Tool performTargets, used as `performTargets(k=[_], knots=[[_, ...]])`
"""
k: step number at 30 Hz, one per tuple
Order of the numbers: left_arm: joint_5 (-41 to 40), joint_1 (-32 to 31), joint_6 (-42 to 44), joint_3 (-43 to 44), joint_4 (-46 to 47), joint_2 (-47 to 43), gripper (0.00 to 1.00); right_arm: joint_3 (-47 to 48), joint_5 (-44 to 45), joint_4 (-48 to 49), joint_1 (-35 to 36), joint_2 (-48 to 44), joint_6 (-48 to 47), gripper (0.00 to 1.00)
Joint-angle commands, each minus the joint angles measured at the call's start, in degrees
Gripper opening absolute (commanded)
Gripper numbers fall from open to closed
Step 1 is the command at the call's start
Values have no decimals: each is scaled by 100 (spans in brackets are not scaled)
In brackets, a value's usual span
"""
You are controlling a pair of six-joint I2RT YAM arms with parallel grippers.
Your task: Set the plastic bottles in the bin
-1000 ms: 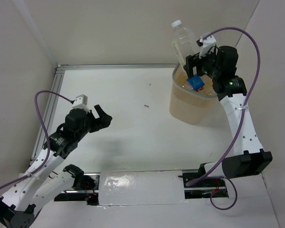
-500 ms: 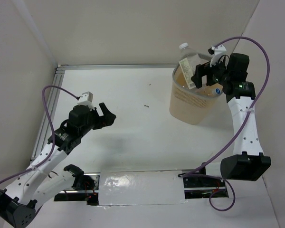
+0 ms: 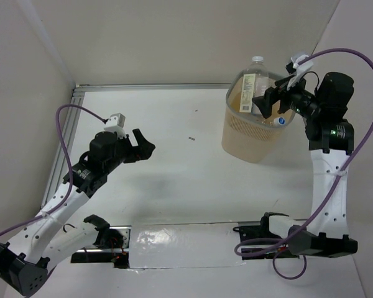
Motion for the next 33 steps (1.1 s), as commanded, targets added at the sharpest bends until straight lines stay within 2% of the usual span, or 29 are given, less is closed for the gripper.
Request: performTargets(k=[1,2,9,15,21,26,28,33], knots=[[196,22,159,229,356,47,100,68,-299,-70,329,-87,193,100],[248,22,211,229,356,47,100,68,-70,-228,740,-17,37,100],[415,22,160,229,356,-6,100,-424,-419,-668,1288,107,-316,100],[468,22,27,62,356,-120,100,-636,142,-766,2184,292,-685,100],[416,22,-34,9,286,-287,100,-636,538,-591,2633,871,-686,100],[301,22,-34,9,92,-401,100,-636,819,-590,2686,1372,-238,100],[249,22,-86,-52,31,-462,100,-574,1029,-468,2686,1495,269,100],[249,22,-87,-105,31,-516,100,-574,1145,-98,2686,1435,702,100]])
